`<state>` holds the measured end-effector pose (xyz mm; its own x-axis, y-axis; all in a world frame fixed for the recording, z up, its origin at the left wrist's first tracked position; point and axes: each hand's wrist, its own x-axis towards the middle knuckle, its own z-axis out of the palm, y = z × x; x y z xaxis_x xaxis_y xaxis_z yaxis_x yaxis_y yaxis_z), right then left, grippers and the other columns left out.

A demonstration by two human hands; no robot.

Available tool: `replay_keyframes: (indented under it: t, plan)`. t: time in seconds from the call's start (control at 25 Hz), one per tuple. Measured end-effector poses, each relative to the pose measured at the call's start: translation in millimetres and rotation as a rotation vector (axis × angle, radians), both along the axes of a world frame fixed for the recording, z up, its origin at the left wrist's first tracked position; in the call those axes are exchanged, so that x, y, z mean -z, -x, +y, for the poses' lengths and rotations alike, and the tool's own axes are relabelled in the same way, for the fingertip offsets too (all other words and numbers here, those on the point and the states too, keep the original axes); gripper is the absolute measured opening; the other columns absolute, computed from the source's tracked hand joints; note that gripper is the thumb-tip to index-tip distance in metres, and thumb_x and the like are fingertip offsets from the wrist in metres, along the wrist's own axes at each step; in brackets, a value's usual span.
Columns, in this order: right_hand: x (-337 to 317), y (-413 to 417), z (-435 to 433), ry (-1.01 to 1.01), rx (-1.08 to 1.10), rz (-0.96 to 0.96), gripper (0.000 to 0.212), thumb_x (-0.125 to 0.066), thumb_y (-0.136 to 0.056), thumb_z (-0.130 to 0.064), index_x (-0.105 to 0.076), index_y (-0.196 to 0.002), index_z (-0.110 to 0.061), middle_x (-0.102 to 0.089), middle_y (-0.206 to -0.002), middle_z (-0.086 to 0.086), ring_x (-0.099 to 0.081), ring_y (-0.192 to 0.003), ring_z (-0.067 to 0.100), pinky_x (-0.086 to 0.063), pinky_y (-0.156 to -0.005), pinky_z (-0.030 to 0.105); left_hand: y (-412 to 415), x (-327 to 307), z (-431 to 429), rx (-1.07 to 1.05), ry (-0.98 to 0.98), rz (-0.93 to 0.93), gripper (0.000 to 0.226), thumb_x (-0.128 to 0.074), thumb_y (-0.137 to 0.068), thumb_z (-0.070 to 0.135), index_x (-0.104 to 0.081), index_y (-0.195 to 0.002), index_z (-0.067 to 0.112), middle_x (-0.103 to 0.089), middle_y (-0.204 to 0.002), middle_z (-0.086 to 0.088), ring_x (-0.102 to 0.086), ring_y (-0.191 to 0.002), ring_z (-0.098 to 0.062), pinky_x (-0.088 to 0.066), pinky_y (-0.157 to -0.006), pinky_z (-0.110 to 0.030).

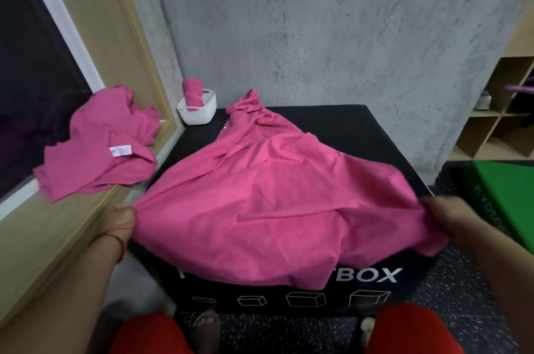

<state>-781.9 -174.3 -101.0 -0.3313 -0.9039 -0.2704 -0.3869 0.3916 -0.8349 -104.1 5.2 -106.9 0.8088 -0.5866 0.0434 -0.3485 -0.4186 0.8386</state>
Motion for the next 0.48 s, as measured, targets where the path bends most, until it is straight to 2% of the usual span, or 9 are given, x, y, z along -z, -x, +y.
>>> replay_keyframes:
  t: [0.08, 0.12, 0.2, 0.24, 0.28, 0.32, 0.36, 0.4, 0.48]
  plan:
    - [22, -4, -2, -0.216, -0.225, 0.338, 0.041, -0.051, -0.106, -0.034, -0.072, -0.130, -0.008, -0.067, -0.138, 0.019, -0.067, -0.122, 0.032, -0.052, -0.104, 0.034, 0, 8, 7, 0.067, -0.110, -0.108, 0.024, -0.043, -0.064, 0.023, -0.059, -0.063, 0.005, -0.054, -0.064, -0.014, -0.050, -0.063, -0.029, -0.041, -0.056, -0.029]
    - [28, -4, 3, -0.278, -0.316, 0.530, 0.043, -0.044, -0.109, -0.032, -0.068, -0.138, -0.010, -0.066, -0.142, 0.013, -0.065, -0.125, 0.026, -0.050, -0.102, 0.027, 3, 14, 7, 0.086, -0.106, -0.129, 0.026, -0.050, -0.067, 0.021, -0.065, -0.074, 0.001, -0.057, -0.070, -0.013, -0.057, -0.068, -0.031, -0.046, -0.061, -0.029]
    - [34, -6, 10, -0.373, -0.310, 0.569, 0.041, -0.051, -0.102, -0.033, -0.074, -0.125, -0.009, -0.073, -0.126, 0.011, -0.068, -0.101, 0.020, -0.052, -0.077, 0.022, 17, 25, -2, 0.081, -0.126, -0.170, 0.028, -0.064, -0.076, 0.015, -0.068, -0.102, 0.004, -0.066, -0.093, -0.015, -0.065, -0.089, -0.039, -0.053, -0.082, -0.041]
    - [36, -9, 11, -0.383, -0.302, 0.622, 0.034, -0.058, -0.095, -0.032, -0.078, -0.110, -0.010, -0.076, -0.113, 0.010, -0.067, -0.088, 0.018, -0.049, -0.063, 0.021, 32, 28, -10, 0.109, -0.156, -0.218, 0.029, -0.069, -0.080, 0.013, -0.068, -0.108, 0.006, -0.068, -0.103, -0.018, -0.065, -0.097, -0.042, -0.053, -0.089, -0.046]
    - [37, -13, 13, -0.433, -0.354, 0.694, 0.027, -0.062, -0.088, -0.032, -0.077, -0.098, -0.012, -0.077, -0.105, 0.010, -0.067, -0.080, 0.017, -0.046, -0.058, 0.021, 44, 37, -21, 0.195, -0.173, -0.258, 0.030, -0.072, -0.083, 0.013, -0.068, -0.112, 0.008, -0.069, -0.112, -0.020, -0.065, -0.105, -0.043, -0.052, -0.095, -0.048]
    - [39, -17, 9, -0.443, -0.402, 0.716, 0.026, -0.064, -0.083, -0.033, -0.077, -0.094, -0.012, -0.077, -0.101, 0.011, -0.068, -0.081, 0.020, -0.047, -0.060, 0.023, 62, 40, -30, 0.291, -0.194, -0.245, 0.035, -0.075, -0.085, 0.020, -0.068, -0.117, 0.008, -0.068, -0.119, -0.020, -0.064, -0.112, -0.043, -0.050, -0.100, -0.048]
    - [38, -21, 6, -0.428, -0.436, 0.713, 0.027, -0.065, -0.083, -0.034, -0.076, -0.094, -0.012, -0.075, -0.097, 0.011, -0.070, -0.086, 0.024, -0.048, -0.066, 0.025, 77, 45, -41, 0.381, -0.226, -0.202, 0.048, -0.074, -0.085, 0.036, -0.067, -0.124, 0.010, -0.067, -0.127, -0.019, -0.062, -0.119, -0.041, -0.048, -0.105, -0.047]
    - [33, -28, 7, -0.378, -0.439, 0.670, 0.023, -0.065, -0.086, -0.032, -0.074, -0.092, -0.011, -0.073, -0.092, 0.011, -0.071, -0.090, 0.029, -0.050, -0.070, 0.028, 91, 49, -51, 0.448, -0.303, -0.159, 0.068, -0.067, -0.081, 0.056, -0.063, -0.133, 0.012, -0.064, -0.135, -0.017, -0.059, -0.126, -0.039, -0.046, -0.109, -0.046]
    - [30, -36, -3, -0.256, -0.421, 0.607, 0.024, -0.062, -0.088, -0.034, -0.068, -0.085, -0.011, -0.071, -0.090, 0.013, -0.069, -0.083, 0.030, -0.053, -0.073, 0.033, 114, 58, -72, 0.503, -0.482, -0.195, 0.103, -0.042, -0.071, 0.086, -0.048, -0.151, 0.021, -0.050, -0.154, -0.012, -0.047, -0.141, -0.037, -0.037, -0.118, -0.048]
